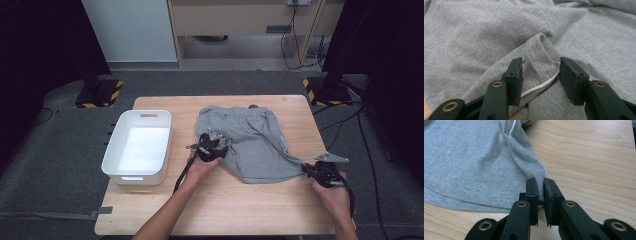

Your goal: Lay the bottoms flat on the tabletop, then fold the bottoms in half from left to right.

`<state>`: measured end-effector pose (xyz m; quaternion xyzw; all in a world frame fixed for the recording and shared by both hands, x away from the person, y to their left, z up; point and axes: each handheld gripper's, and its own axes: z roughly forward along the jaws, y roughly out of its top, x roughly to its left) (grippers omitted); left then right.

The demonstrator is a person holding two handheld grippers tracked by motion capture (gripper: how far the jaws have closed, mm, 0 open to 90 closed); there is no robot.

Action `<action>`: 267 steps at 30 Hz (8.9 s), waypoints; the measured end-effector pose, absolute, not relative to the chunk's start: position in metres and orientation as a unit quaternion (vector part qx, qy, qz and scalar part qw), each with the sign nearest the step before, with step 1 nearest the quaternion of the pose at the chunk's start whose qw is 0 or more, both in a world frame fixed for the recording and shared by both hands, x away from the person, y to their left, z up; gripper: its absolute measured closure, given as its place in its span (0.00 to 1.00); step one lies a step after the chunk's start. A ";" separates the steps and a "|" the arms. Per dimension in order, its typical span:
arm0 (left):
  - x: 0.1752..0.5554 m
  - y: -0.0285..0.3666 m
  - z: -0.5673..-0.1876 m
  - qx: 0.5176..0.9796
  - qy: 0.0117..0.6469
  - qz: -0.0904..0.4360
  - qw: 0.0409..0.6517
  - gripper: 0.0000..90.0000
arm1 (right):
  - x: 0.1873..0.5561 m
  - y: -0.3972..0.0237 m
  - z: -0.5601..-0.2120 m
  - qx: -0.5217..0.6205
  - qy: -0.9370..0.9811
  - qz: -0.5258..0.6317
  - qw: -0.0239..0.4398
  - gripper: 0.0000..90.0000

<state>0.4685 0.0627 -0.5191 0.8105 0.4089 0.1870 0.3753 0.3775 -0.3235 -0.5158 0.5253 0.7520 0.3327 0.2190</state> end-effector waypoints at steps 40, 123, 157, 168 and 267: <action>0.414 0.133 -0.476 0.826 0.393 0.192 0.354 0.89 | 0.375 -0.341 -0.488 0.526 0.751 0.330 0.226 0.94; 0.346 0.176 -0.506 0.876 0.348 0.156 0.294 0.91 | 0.314 -0.374 -0.480 0.526 0.768 0.284 0.229 0.94; 0.322 0.185 -0.507 0.887 0.308 0.104 0.328 0.79 | 0.304 -0.385 -0.481 0.519 0.768 0.305 0.218 0.82; 0.316 0.202 -0.491 0.864 0.329 0.112 0.364 0.54 | 0.310 -0.368 -0.475 0.503 0.772 0.311 0.234 0.58; 0.476 0.089 -0.418 0.846 0.353 0.116 0.383 0.11 | 0.362 -0.103 -0.472 0.290 0.858 0.398 0.145 0.43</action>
